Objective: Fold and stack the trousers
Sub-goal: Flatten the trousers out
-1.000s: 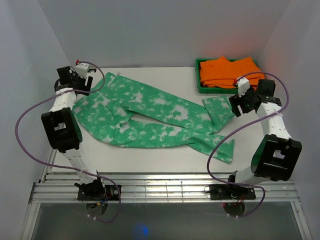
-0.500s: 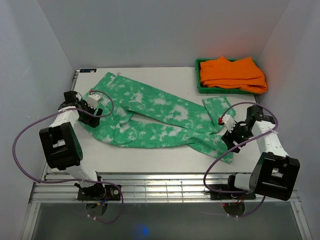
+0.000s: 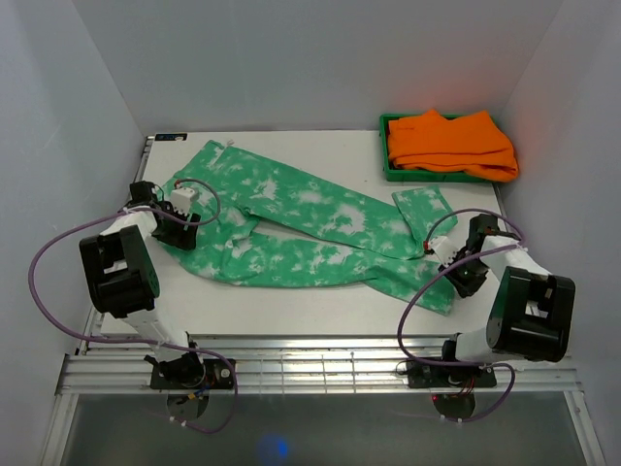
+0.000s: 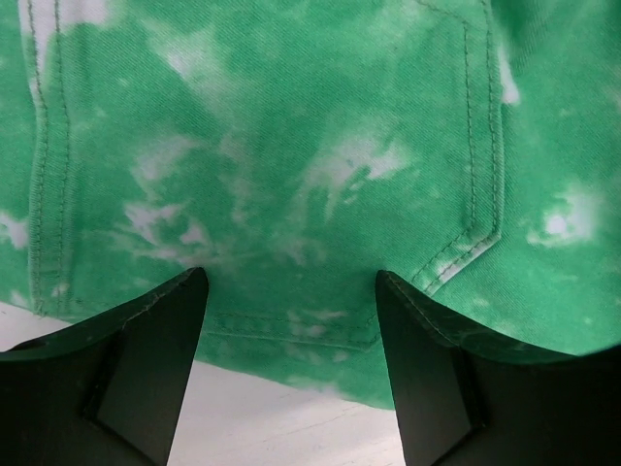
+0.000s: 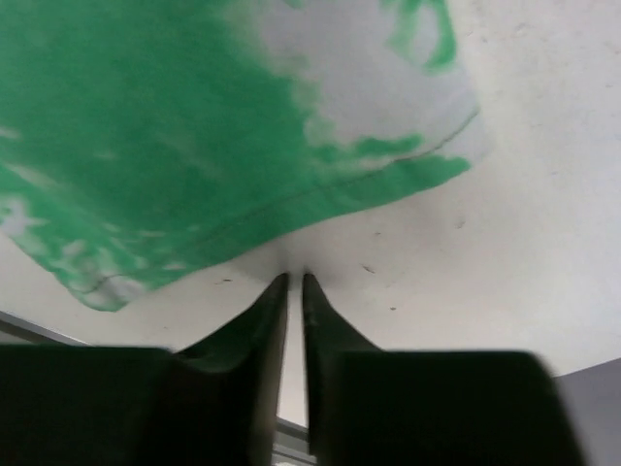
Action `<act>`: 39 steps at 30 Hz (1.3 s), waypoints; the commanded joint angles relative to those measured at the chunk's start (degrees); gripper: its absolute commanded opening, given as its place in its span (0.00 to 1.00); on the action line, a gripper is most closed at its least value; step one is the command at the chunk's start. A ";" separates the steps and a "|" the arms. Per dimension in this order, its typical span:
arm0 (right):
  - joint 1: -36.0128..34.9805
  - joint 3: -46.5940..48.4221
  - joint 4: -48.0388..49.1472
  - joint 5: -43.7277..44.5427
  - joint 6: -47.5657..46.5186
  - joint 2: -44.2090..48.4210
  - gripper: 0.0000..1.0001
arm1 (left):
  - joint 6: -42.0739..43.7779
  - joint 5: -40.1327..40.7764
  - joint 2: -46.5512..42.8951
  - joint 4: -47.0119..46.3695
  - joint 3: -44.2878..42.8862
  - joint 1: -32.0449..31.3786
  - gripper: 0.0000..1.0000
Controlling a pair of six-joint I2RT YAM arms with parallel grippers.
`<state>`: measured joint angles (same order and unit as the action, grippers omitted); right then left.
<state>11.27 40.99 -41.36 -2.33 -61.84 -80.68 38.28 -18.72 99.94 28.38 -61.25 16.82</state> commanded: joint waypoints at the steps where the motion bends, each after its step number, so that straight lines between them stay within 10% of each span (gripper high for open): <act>1: 1.56 1.10 7.44 2.95 1.20 -5.45 0.08 | -1.81 0.09 -1.24 -0.34 -2.20 0.32 0.80; 10: 7.27 15.49 -4.65 -2.76 1.27 -5.88 0.11 | -3.04 0.00 -3.26 -1.75 0.00 0.93 0.80; 14: 9.04 19.13 -15.84 -9.44 13.57 -8.35 0.69 | -3.65 -1.49 -4.23 -1.14 -0.18 0.93 0.81; 17: 9.04 13.88 -14.38 -11.12 22.98 -7.56 0.74 | -4.27 -1.84 -5.11 -1.84 -0.36 0.94 0.81; 34: 0.87 12.54 -6.37 -13.67 36.88 -20.30 0.63 | -4.80 -1.49 -6.16 -7.99 2.89 1.99 0.84; 39: -0.54 11.22 -3.03 -8.94 38.55 -20.65 0.20 | -5.50 -1.41 -5.28 -9.48 2.81 3.04 0.84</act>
<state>11.86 55.33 -53.23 -11.29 -24.71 -98.19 33.36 -19.27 96.99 21.47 -58.46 18.98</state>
